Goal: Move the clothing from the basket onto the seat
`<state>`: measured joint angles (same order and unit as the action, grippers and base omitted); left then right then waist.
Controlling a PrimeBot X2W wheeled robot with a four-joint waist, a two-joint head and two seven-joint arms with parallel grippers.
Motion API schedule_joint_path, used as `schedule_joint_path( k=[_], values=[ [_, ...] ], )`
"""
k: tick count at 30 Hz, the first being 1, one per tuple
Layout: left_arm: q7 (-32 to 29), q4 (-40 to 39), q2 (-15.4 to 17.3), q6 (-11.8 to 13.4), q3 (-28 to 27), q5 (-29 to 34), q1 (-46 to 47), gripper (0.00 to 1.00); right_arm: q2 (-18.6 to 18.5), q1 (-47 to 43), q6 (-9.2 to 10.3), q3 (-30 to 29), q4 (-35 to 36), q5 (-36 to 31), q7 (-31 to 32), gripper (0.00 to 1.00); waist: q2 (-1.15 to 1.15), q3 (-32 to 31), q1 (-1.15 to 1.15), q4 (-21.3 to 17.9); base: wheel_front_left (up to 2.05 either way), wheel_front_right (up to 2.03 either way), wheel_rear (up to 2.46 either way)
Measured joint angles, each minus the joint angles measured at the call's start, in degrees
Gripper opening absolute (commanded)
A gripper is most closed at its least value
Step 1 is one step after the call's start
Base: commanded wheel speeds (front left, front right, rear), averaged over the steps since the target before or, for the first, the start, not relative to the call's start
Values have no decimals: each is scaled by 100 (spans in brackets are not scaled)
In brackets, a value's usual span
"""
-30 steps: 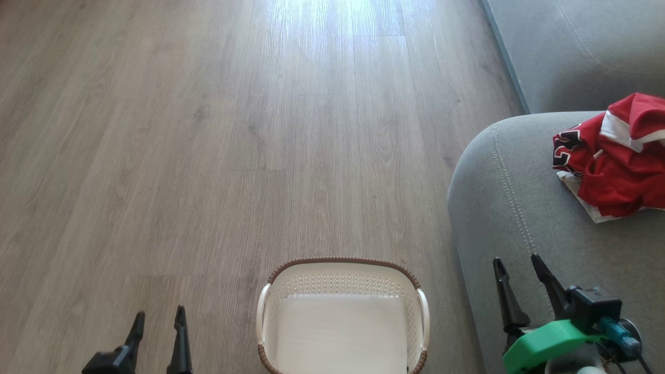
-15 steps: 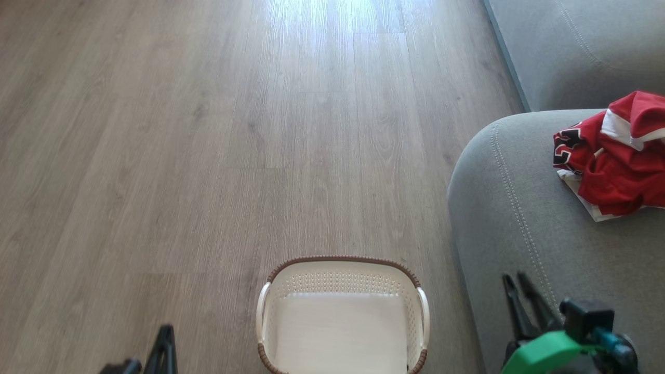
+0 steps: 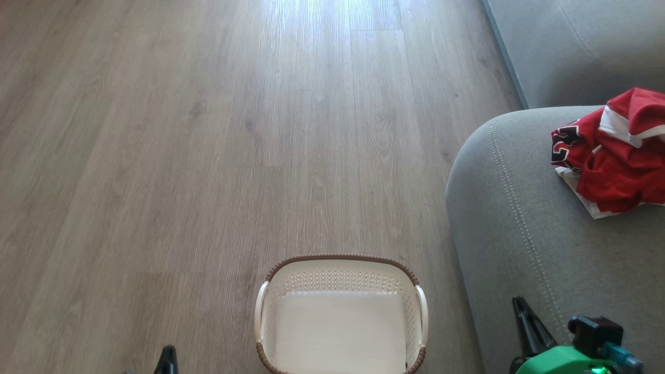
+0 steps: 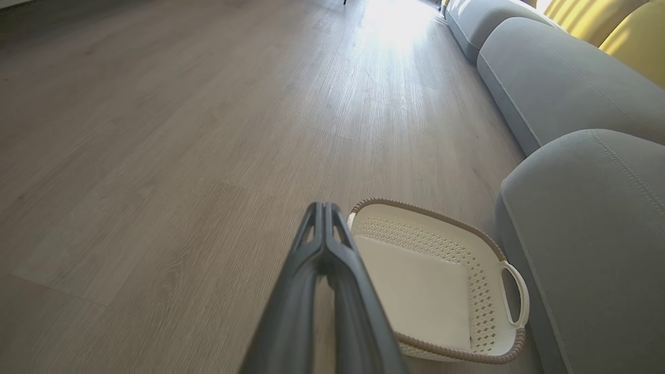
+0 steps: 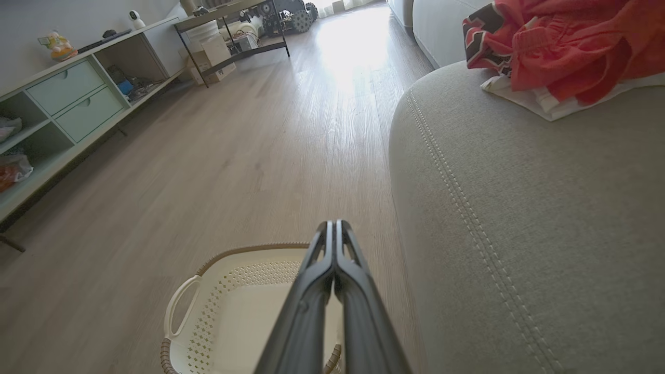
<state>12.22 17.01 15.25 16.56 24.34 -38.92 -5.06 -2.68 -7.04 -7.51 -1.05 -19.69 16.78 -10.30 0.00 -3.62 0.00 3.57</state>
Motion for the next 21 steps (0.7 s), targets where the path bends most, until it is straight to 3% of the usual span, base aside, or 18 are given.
schedule_joint_path(
  k=[21],
  values=[
    [-314, -114, -204, -350, -514, -947, 99, 0, 1, 206, 0, -99, 36, 1330, 283, 0, 0, 61, 0, -64, 0, 0, 0]
  ],
)
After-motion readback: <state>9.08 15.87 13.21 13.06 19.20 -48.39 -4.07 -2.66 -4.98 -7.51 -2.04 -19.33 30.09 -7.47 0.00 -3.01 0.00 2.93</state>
